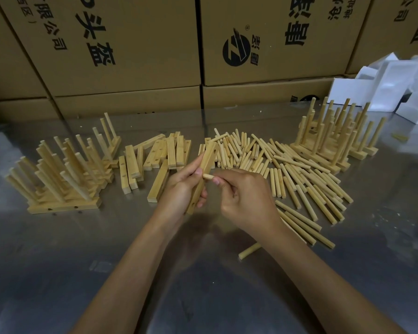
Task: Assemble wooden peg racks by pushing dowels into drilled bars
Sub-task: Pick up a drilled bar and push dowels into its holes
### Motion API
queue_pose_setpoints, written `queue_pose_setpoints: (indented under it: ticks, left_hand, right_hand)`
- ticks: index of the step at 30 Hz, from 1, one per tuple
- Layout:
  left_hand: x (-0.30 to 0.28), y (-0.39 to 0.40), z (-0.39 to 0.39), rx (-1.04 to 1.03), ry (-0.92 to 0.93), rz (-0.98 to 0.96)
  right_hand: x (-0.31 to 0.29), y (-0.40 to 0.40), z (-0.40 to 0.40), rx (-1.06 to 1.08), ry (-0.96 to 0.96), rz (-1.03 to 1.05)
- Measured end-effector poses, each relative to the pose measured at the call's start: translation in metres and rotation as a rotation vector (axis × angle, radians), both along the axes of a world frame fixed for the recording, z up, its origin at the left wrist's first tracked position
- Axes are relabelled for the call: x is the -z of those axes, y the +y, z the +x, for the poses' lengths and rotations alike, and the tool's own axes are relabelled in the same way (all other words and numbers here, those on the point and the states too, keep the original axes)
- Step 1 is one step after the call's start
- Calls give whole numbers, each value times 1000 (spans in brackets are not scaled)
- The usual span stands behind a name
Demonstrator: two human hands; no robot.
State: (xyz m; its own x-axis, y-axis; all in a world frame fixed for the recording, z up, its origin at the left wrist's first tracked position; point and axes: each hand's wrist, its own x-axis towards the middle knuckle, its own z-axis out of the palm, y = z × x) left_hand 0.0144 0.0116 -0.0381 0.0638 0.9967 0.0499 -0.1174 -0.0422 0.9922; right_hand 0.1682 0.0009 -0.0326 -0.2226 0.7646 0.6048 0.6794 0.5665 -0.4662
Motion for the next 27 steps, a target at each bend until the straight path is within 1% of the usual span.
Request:
queue_pose_setpoints:
  ticks: [7, 11, 13, 16, 20, 22, 25, 27]
  left_hand:
    - [-1, -1, 0, 6, 6, 18]
    - [-1, -3, 1, 9, 72, 42]
    - [0, -2, 1, 1, 103, 49]
    - [2, -3, 3, 1, 158, 52]
    - [4, -3, 6, -9, 163, 56]
    - [3, -1, 6, -14, 182, 61]
    - [0, 3, 2, -29, 182, 26]
    - [-1, 5, -2, -48, 154, -38]
  right_hand:
    - [3, 2, 0, -21, 58, -47]
    - [2, 1, 0, -17, 22, -10]
    - [3, 1, 0, -3, 32, -30]
    - [7, 3, 1, 6, 91, -114]
    - [9, 3, -1, 12, 253, -239]
    - [9, 5, -2, 13, 299, -311]
    - [7, 10, -1, -33, 315, -461]
    - [4, 14, 4, -77, 279, -502]
